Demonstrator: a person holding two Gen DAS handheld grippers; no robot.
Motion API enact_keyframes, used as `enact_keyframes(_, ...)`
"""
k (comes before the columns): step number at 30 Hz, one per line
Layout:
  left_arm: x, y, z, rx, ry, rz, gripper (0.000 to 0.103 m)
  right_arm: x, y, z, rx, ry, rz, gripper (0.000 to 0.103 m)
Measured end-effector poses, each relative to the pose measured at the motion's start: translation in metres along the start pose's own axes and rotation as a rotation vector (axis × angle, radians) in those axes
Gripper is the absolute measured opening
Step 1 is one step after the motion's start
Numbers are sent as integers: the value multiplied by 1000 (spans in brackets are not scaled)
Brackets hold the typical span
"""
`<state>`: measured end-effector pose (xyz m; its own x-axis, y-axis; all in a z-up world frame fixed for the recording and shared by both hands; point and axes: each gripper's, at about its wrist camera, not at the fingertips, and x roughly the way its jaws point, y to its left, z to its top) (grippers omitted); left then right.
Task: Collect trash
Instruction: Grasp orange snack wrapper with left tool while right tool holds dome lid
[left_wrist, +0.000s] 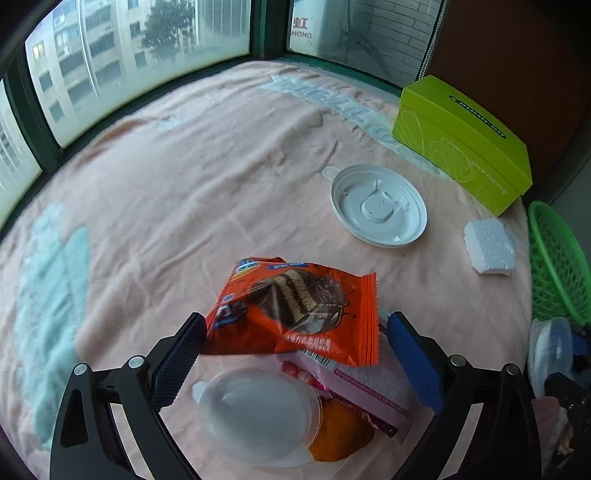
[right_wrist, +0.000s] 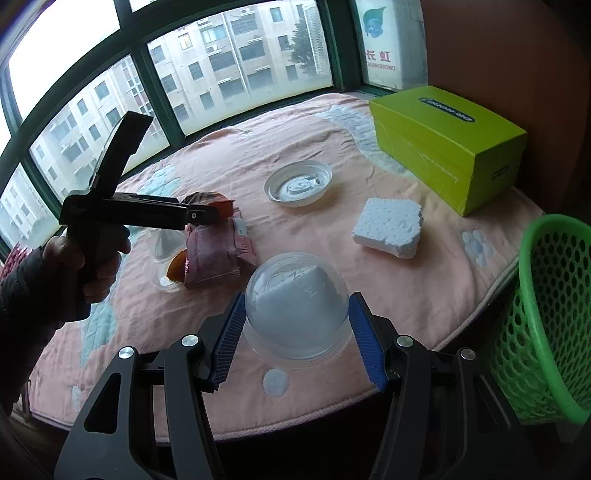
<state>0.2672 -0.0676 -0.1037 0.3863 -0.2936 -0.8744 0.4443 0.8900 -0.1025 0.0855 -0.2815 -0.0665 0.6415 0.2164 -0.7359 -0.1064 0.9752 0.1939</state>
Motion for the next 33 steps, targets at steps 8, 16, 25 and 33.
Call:
enact_keyframes(8, 6, 7, -2, -29, 2, -60, 62, 0, -3, 2, 8, -5, -2, 57)
enact_keyframes(16, -4, 13, -5, -49, -52, -29, 52, -7, -4, 3, 11, -25, -11, 57)
enact_keyframes(25, -47, 1, -2, -44, -139, -23, 51, -27, -19, 6, 51, -68, -37, 57)
enact_keyframes(33, -83, -47, 1, 13, -198, -78, 51, -57, -45, 3, 82, -112, -100, 57)
